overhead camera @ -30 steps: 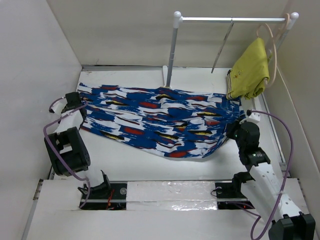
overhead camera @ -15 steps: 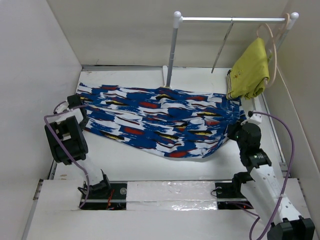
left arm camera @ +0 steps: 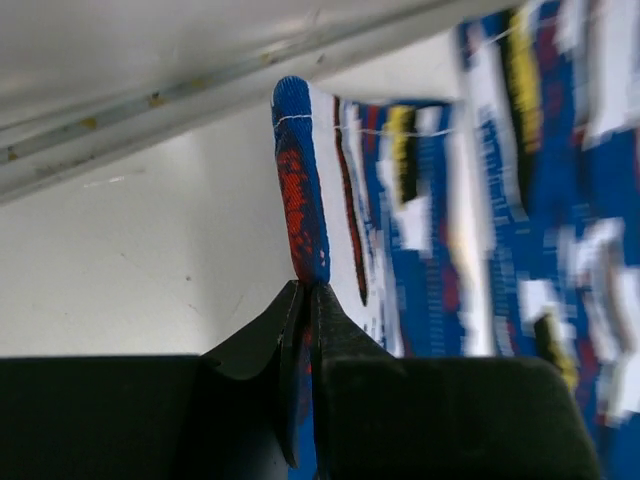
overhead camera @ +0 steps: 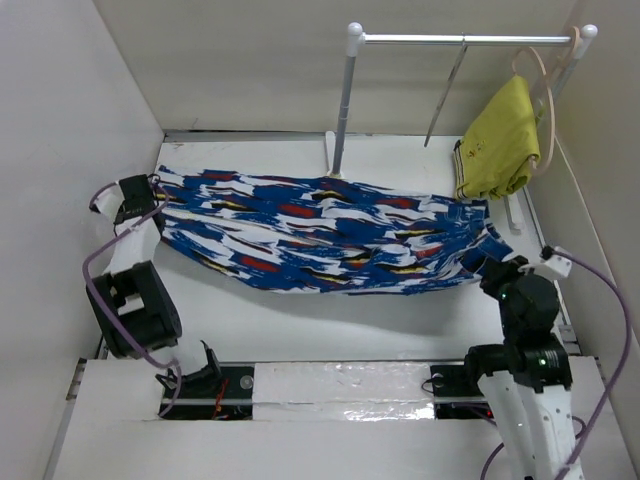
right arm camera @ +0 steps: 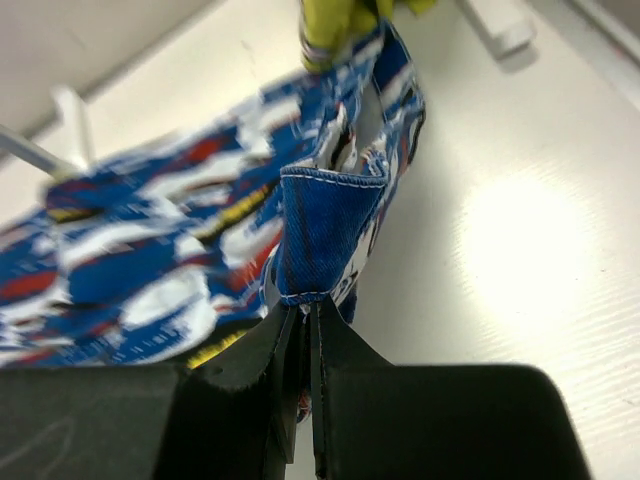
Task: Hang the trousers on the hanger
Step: Fold the trousers at the center of the board.
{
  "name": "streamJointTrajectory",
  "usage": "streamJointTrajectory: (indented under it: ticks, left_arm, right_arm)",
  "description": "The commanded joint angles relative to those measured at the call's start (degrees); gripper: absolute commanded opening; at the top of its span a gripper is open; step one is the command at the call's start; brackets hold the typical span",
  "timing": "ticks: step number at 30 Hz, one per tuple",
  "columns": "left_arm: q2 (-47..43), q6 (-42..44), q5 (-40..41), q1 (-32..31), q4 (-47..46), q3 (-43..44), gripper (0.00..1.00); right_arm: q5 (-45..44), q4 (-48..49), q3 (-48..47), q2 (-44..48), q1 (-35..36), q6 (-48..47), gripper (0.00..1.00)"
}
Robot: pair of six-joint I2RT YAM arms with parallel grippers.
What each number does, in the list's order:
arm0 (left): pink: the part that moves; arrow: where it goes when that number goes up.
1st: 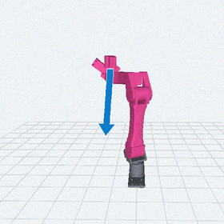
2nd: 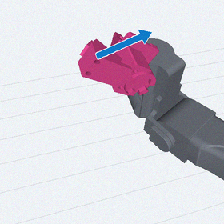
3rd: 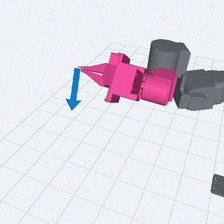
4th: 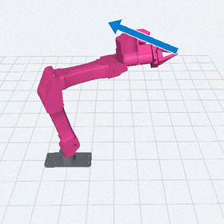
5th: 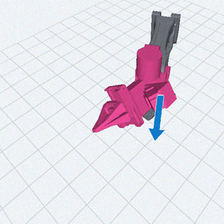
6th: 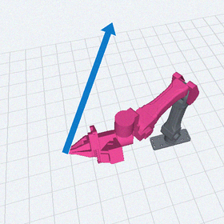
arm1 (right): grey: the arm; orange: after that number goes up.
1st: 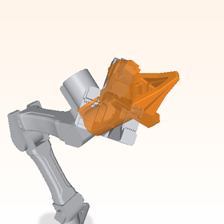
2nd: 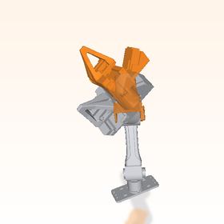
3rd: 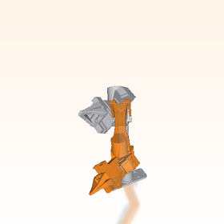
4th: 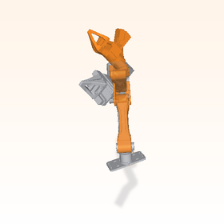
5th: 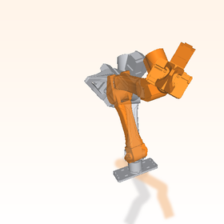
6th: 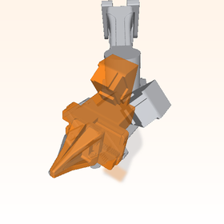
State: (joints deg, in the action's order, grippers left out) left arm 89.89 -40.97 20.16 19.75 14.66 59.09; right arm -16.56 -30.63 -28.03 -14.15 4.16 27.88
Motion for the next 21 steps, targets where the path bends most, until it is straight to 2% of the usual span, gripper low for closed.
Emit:
streamJointTrajectory:
  ticks: [1,4,7,14,18,21]
  left_arm:
    - [-7.70,-2.00,2.61,0.20,-0.50,2.18,0.00]
    - [-12.53,-3.59,0.15,0.20,-3.84,-0.99,0.00]
    - [-13.95,-4.20,-0.39,0.20,-2.89,-0.56,0.00]
    - [-16.59,-4.73,-0.47,-1.55,-3.49,-1.88,0.00]
    - [-15.10,-4.03,0.05,-2.17,-3.05,-0.56,0.00]
    - [-12.64,-3.59,0.49,-2.17,-2.62,1.45,0.00]
  right_arm:
    - [-6.19,-7.23,-10.87,4.56,-0.38,3.67,0.00]
    - [-11.37,-13.74,-19.04,5.01,-0.38,3.85,0.00]
    - [-12.71,-17.35,-22.06,4.40,-0.38,3.41,0.00]
    - [-8.32,-17.18,-17.77,2.73,-0.38,6.83,0.04]
    - [-6.65,-12.89,-13.46,-0.70,-0.38,7.28,0.04]
    - [-8.83,-8.59,-10.38,-3.85,-0.38,6.84,0.04]
